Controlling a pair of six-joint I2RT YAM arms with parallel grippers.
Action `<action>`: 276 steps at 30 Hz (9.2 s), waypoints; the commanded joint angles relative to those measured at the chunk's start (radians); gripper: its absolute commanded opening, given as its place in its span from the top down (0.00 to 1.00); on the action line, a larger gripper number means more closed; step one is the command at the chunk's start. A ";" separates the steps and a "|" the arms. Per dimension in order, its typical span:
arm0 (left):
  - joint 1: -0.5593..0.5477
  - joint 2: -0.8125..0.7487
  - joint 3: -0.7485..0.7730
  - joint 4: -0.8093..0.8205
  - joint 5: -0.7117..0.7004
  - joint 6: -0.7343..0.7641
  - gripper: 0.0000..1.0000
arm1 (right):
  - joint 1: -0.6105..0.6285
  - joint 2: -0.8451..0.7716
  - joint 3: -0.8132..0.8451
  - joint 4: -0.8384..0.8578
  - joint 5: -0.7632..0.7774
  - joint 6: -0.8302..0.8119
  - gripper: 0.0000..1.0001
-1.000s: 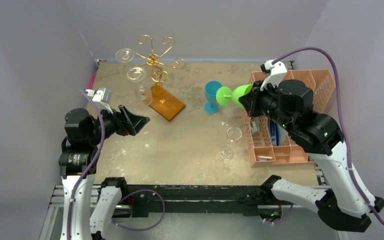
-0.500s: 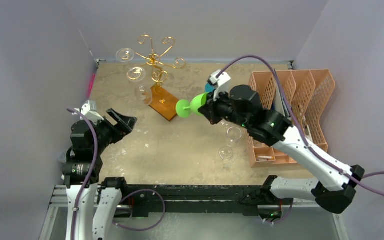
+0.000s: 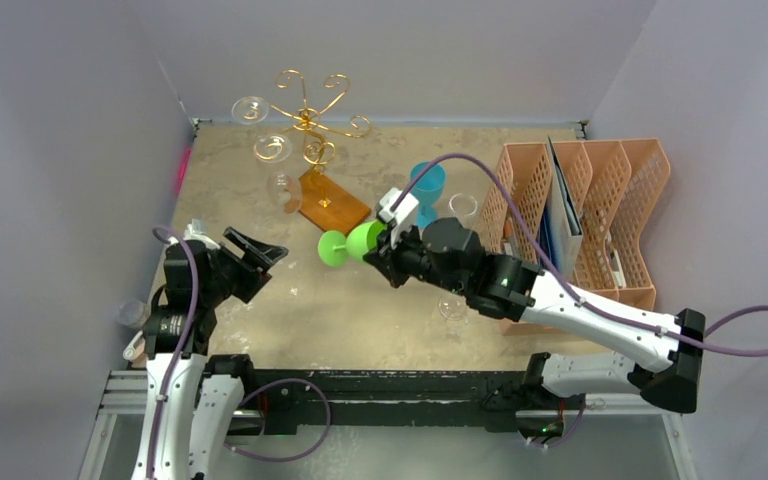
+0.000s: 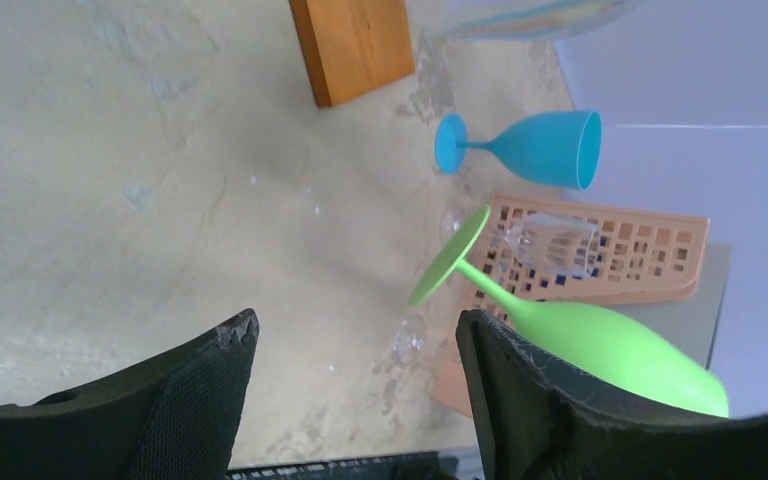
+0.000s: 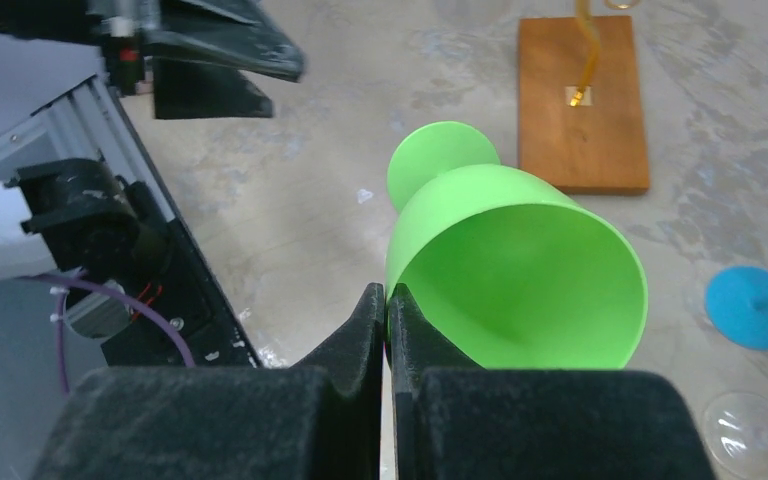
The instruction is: Place the wine glass upside down on the wine glass rack
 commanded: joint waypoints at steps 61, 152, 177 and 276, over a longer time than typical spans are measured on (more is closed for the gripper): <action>-0.002 0.107 -0.317 0.186 0.391 -0.587 1.00 | 0.372 0.264 -0.157 0.581 0.141 -0.214 1.00; -0.025 0.076 -0.044 1.302 0.908 0.519 1.00 | -0.131 0.264 0.396 0.033 -0.394 1.199 0.67; -0.025 0.047 -0.010 0.921 0.765 0.590 0.46 | -0.248 0.199 0.380 -0.060 -0.213 1.044 1.00; -0.025 0.066 0.035 0.648 0.457 0.620 0.43 | -0.637 0.682 0.774 0.095 -0.494 0.888 0.92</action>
